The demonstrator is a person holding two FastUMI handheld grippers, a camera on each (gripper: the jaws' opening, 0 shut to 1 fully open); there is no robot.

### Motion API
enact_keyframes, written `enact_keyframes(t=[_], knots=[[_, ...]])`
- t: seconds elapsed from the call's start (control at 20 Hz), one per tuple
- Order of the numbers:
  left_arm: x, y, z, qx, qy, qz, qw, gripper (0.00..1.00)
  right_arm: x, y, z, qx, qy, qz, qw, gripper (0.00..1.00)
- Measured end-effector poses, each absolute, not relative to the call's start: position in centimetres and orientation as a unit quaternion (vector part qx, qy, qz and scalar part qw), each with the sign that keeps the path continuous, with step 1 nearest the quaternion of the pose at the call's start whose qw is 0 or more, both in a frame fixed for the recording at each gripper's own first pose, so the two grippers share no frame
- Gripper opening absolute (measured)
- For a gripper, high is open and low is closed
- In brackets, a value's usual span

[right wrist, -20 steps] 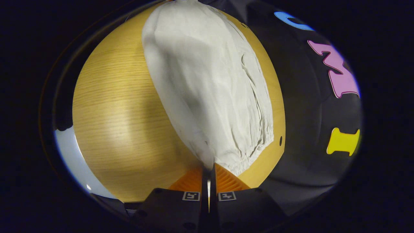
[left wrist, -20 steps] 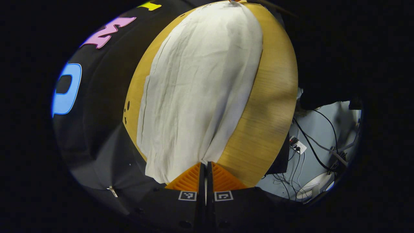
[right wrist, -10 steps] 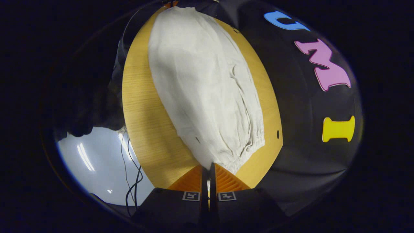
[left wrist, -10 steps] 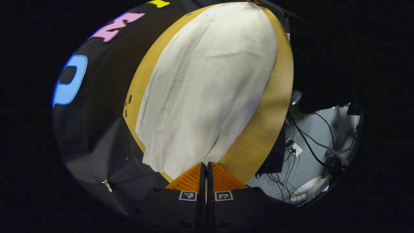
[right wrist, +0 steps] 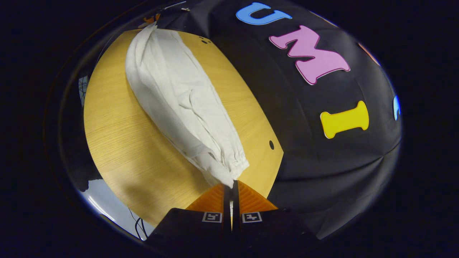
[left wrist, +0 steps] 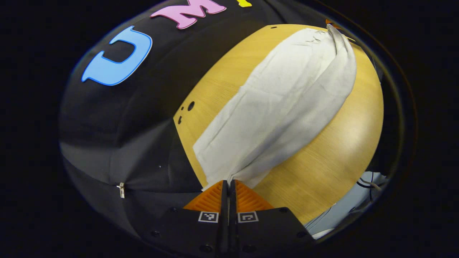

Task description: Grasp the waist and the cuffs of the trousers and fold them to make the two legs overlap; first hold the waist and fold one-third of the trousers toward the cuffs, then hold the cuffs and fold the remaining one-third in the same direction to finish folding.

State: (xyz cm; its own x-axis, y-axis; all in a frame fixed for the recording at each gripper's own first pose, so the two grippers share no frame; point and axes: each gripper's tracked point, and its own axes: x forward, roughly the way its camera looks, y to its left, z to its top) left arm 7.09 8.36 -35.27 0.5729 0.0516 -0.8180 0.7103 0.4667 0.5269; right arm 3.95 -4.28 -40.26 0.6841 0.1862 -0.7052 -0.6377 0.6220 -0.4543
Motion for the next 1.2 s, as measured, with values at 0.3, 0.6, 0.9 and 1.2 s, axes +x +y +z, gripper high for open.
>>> enact_keyframes(t=[0.3, 0.6, 0.9, 1.2], knots=[[12.4, 7.9, -36.6, 0.460, 0.409, -0.199, 0.763, 0.05, 9.8, -3.6, -39.9, -0.343, 0.305, 0.216, 0.862, 0.06], [15.4, 8.1, -39.5, 0.464, 0.436, -0.196, 0.746, 0.05, 14.0, -2.4, -43.3, -0.364, 0.325, 0.239, 0.839, 0.06], [17.8, 8.0, -42.7, 0.470, 0.470, -0.204, 0.719, 0.05, 15.5, -1.4, -49.0, -0.374, 0.377, 0.271, 0.803, 0.06], [18.4, 8.0, -45.7, 0.482, 0.497, -0.216, 0.688, 0.05, 16.7, -0.9, -52.8, -0.379, 0.400, 0.289, 0.783, 0.06]])
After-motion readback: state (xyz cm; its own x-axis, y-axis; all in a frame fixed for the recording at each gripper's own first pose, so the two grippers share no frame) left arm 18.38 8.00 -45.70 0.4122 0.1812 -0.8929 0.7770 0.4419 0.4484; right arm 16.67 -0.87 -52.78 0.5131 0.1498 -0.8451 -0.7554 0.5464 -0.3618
